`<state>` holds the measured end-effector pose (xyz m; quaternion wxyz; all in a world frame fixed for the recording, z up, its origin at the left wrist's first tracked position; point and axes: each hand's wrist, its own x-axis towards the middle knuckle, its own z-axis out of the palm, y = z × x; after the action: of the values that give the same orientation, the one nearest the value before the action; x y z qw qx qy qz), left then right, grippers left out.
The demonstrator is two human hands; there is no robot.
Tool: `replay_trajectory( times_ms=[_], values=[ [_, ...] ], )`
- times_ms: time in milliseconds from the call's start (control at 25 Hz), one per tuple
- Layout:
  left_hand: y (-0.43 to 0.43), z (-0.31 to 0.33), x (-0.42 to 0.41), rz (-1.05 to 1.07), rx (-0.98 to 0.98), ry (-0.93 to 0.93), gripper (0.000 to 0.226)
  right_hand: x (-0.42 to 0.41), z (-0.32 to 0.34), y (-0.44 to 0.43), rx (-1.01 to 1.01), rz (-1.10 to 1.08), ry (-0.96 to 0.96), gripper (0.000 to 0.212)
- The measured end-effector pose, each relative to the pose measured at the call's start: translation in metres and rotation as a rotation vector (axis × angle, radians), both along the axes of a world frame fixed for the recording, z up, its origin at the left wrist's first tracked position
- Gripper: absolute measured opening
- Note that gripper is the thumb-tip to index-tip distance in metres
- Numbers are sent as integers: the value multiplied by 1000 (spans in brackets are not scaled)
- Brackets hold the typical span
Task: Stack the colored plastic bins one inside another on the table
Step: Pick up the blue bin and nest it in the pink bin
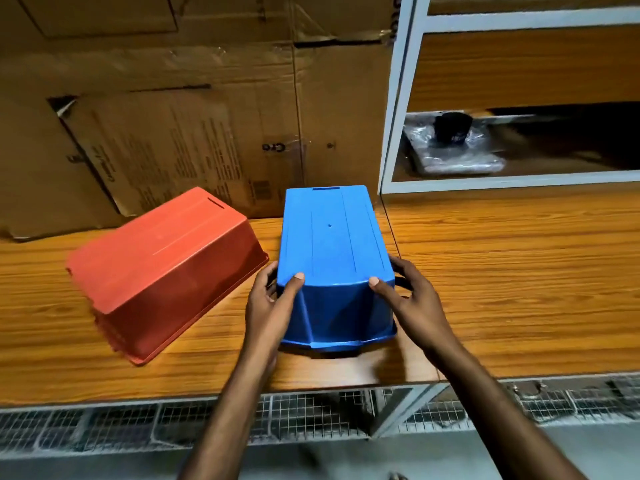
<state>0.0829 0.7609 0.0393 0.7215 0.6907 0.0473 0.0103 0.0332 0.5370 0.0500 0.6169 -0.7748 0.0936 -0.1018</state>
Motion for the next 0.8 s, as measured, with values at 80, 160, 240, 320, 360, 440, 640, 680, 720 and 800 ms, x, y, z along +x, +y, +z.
replay_trajectory(
  times_ms=[80,160,240,320,360,440,640,680,720,800],
  values=[
    [1,28,5,-13,-22,-92,30,3,21,-8,69,12,-69,52],
    [5,62,13,-38,-51,-172,25,6,48,-22,123,31,-181,55],
    [11,90,22,-113,-67,-240,34,11,73,-38,164,86,-272,67],
    [15,109,31,-204,-75,-288,45,18,90,-54,200,159,-311,78],
    [15,115,35,-242,-66,-316,48,21,96,-59,190,196,-314,83],
    [15,118,43,-295,-23,-355,59,24,105,-64,187,274,-301,91],
    [16,101,59,-294,-4,-359,94,27,101,-70,193,278,-265,66],
    [16,93,61,-263,15,-374,100,27,97,-70,146,220,-258,56],
    [14,83,61,-237,35,-375,101,26,91,-68,101,143,-242,48],
    [9,55,65,-194,93,-319,82,25,76,-62,75,29,-211,40]
  ],
)
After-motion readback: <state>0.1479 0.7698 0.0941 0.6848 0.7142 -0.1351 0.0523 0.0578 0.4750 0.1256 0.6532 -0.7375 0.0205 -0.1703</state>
